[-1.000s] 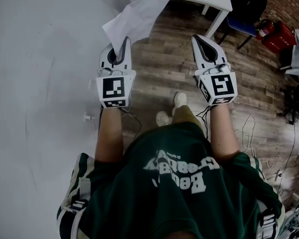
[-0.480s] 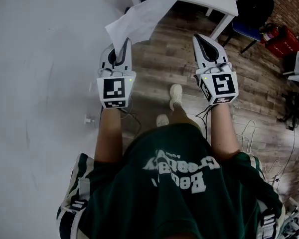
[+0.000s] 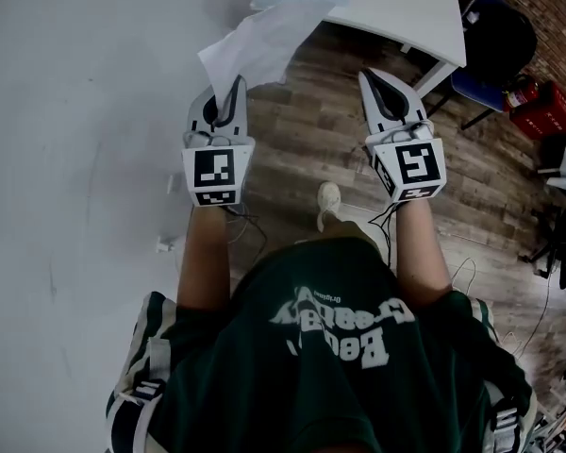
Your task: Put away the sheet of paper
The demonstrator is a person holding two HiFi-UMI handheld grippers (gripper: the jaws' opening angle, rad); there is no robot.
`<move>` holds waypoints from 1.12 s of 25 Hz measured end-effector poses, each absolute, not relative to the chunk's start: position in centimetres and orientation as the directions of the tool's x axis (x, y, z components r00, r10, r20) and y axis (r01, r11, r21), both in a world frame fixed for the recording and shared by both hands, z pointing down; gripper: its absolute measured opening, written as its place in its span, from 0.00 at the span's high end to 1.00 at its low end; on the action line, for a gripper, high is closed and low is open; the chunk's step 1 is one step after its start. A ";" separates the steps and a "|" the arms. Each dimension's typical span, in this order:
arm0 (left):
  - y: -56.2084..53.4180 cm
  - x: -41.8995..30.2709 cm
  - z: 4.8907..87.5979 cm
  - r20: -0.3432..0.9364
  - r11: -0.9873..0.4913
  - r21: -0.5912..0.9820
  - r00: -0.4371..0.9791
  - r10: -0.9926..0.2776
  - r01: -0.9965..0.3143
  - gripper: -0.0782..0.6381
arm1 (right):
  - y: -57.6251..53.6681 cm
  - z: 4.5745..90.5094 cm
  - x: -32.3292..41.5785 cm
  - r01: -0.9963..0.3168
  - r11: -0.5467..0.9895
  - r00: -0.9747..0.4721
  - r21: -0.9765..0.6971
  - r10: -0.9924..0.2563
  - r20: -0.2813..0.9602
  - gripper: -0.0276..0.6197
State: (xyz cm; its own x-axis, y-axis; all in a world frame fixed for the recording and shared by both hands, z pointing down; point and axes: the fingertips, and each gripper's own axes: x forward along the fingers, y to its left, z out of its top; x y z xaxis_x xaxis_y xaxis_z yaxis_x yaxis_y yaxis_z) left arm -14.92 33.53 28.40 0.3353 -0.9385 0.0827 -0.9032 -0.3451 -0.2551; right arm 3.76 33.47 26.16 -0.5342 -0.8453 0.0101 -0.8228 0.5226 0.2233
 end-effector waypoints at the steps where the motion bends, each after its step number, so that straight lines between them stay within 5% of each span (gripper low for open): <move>1: 32.5 -14.8 28.4 0.086 -0.343 -0.259 0.332 -0.939 -0.903 0.89 | 32.4 26.1 3.8 -0.821 0.525 -0.537 0.225 -0.843 0.009 0.97; 28: 14.6 -8.9 30.5 0.170 -0.356 -0.290 0.318 -0.933 -0.888 0.89 | 12.6 27.7 10.2 -0.844 0.516 -0.516 0.145 -0.855 0.038 0.97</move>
